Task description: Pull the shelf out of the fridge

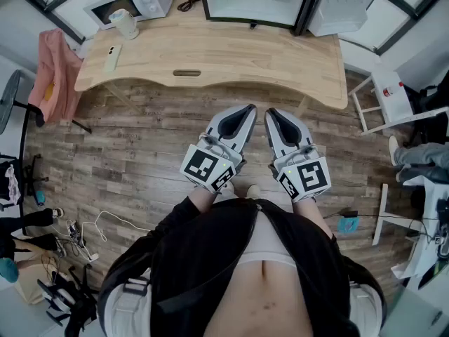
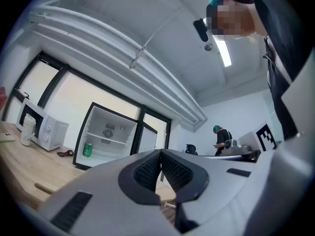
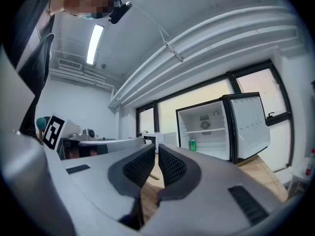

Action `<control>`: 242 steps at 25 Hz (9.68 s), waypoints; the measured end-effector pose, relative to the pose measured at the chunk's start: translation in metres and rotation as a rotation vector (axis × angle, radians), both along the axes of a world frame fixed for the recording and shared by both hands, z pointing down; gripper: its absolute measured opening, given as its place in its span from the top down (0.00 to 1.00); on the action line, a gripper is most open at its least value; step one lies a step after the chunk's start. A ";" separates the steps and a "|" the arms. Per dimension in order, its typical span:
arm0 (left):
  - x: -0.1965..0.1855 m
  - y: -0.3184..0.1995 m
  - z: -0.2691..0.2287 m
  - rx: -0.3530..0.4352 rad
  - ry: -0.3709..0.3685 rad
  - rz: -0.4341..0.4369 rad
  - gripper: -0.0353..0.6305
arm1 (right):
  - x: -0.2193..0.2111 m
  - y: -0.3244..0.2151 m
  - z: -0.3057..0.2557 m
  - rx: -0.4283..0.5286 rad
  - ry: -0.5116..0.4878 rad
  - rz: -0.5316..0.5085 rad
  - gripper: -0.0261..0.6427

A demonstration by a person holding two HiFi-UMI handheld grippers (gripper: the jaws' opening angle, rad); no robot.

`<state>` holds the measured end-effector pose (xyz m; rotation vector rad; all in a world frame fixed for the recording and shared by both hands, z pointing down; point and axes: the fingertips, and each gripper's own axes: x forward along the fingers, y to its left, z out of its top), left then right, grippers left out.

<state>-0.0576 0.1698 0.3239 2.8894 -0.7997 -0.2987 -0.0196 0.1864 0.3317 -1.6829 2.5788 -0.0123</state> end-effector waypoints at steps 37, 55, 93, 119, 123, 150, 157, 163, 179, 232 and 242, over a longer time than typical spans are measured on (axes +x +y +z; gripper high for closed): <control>0.033 0.016 0.001 0.014 -0.013 -0.052 0.94 | 0.032 0.008 0.006 -0.056 -0.008 -0.039 0.90; 0.038 -0.074 0.005 0.023 -0.005 -0.065 0.94 | 0.035 -0.076 0.007 -0.021 -0.020 -0.069 0.90; 0.045 -0.290 0.013 -0.017 -0.022 0.053 0.94 | 0.048 -0.281 0.008 -0.051 -0.027 0.069 0.90; 0.114 -0.450 -0.008 0.016 -0.036 -0.040 0.94 | 0.116 -0.449 -0.001 -0.039 -0.015 -0.012 0.90; 0.115 -0.461 0.004 -0.027 -0.048 -0.043 0.94 | 0.122 -0.458 0.015 -0.091 -0.027 0.033 0.90; 0.126 -0.552 0.036 -0.326 0.151 -0.129 0.59 | 0.163 -0.544 0.034 -0.209 -0.506 0.130 0.59; 0.133 -0.569 0.035 -0.339 0.180 -0.143 0.59 | 0.172 -0.561 0.030 -0.188 -0.572 0.147 0.59; 0.135 -0.575 0.034 -0.345 0.197 -0.152 0.58 | 0.180 -0.570 0.030 -0.162 -0.632 0.165 0.59; 0.144 -0.600 0.032 -0.363 0.223 -0.144 0.54 | 0.206 -0.591 0.030 -0.143 -0.594 0.239 0.58; 0.134 -0.570 0.033 -0.351 0.183 -0.165 0.54 | 0.197 -0.558 0.031 -0.145 -0.540 0.296 0.58; 0.130 -0.560 0.034 -0.354 0.175 -0.157 0.54 | 0.195 -0.548 0.032 -0.152 -0.543 0.307 0.58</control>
